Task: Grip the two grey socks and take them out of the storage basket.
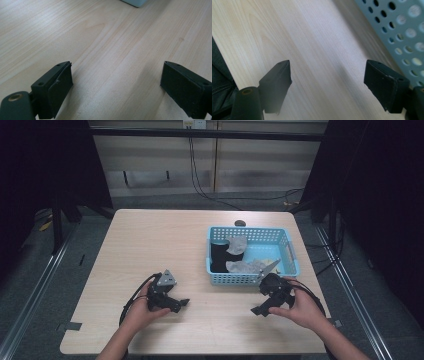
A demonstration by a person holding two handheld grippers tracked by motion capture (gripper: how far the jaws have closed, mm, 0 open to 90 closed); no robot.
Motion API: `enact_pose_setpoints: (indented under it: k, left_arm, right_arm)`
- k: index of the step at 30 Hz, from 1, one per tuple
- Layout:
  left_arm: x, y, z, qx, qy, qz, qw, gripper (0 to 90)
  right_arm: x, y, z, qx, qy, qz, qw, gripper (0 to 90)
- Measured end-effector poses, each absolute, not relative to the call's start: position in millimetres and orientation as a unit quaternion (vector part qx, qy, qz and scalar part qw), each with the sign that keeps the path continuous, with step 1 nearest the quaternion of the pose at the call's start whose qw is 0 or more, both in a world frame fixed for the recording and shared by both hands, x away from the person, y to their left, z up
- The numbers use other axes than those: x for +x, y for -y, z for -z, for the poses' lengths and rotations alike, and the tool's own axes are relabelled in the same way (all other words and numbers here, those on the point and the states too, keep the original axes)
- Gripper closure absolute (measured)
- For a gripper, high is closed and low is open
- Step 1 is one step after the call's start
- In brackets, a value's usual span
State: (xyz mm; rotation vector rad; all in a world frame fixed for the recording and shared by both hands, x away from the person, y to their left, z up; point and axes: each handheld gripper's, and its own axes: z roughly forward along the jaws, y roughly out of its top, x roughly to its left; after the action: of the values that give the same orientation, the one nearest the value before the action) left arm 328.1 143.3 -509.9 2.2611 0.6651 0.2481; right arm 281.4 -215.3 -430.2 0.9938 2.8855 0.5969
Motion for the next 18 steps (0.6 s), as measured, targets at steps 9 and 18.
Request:
enact_pose_setpoints:
  k: [9, 18]
  left_arm:
    - [328, -143, 510, 0.884, -0.26, -0.097, 0.376, 9.8]
    - [328, -143, 510, 0.885, -0.259, -0.096, 0.375, 9.7]
  right_arm:
    - [305, 212, 396, 0.31, -0.933, -0.179, 0.023, 22.6]
    - [349, 217, 382, 0.35, -0.918, -0.183, 0.036, 23.8]
